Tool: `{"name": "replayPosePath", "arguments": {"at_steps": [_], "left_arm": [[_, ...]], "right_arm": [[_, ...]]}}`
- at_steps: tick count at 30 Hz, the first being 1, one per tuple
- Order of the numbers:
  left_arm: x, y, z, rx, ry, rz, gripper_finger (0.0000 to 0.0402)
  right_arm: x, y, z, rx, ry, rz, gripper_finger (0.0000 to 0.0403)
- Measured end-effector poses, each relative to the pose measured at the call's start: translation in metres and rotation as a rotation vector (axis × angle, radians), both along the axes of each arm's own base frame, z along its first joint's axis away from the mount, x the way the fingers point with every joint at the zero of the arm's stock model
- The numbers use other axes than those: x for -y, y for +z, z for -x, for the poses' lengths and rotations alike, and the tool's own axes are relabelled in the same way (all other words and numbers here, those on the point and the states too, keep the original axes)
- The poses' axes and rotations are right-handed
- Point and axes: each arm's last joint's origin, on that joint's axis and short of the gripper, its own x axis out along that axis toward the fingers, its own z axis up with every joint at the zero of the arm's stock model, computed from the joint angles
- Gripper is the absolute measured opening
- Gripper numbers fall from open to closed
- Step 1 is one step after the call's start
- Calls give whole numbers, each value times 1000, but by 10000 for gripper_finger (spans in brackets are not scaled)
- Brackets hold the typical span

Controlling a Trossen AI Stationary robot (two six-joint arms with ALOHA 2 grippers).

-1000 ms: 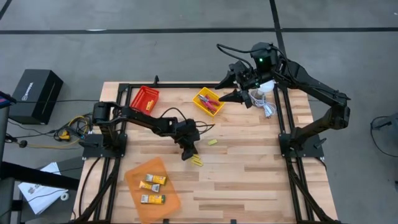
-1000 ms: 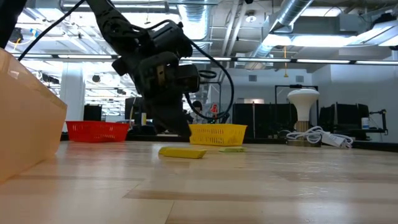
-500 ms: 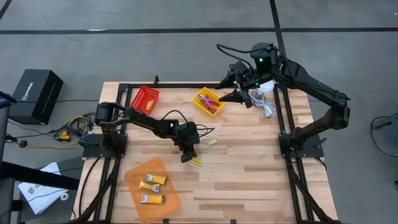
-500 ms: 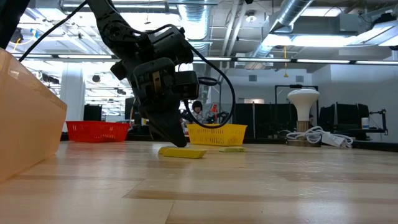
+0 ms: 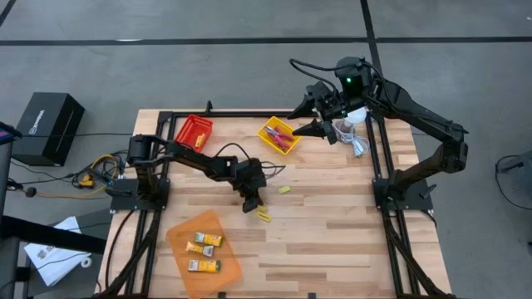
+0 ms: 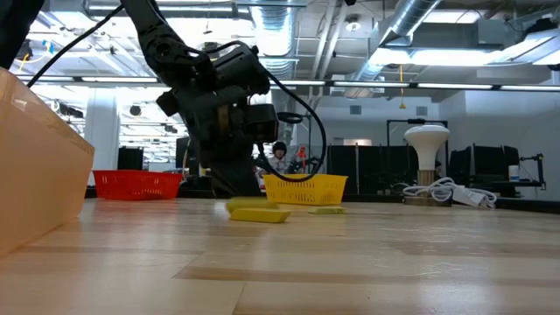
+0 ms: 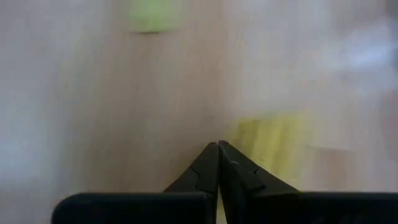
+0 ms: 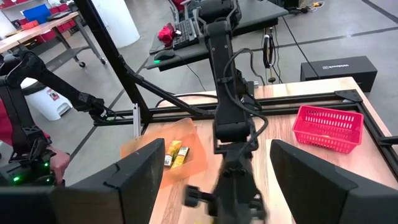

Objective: Pick & Place School Supplies
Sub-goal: Put the yellow eraser into the red bin

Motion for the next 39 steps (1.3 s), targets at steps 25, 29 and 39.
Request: {"name": "replayPosePath", "arguments": {"at_steps": [25, 29, 39], "left_arm": [[-48, 7, 8, 7, 172, -51, 0], [-49, 49, 6, 142, 197, -59, 1], [14, 125, 22, 286, 185, 72, 131]], "right_arm": [[1, 1, 0, 11, 8, -1, 281], [6, 3, 1, 29, -7, 3, 281], [13, 7, 3, 61, -20, -39, 281]]}}
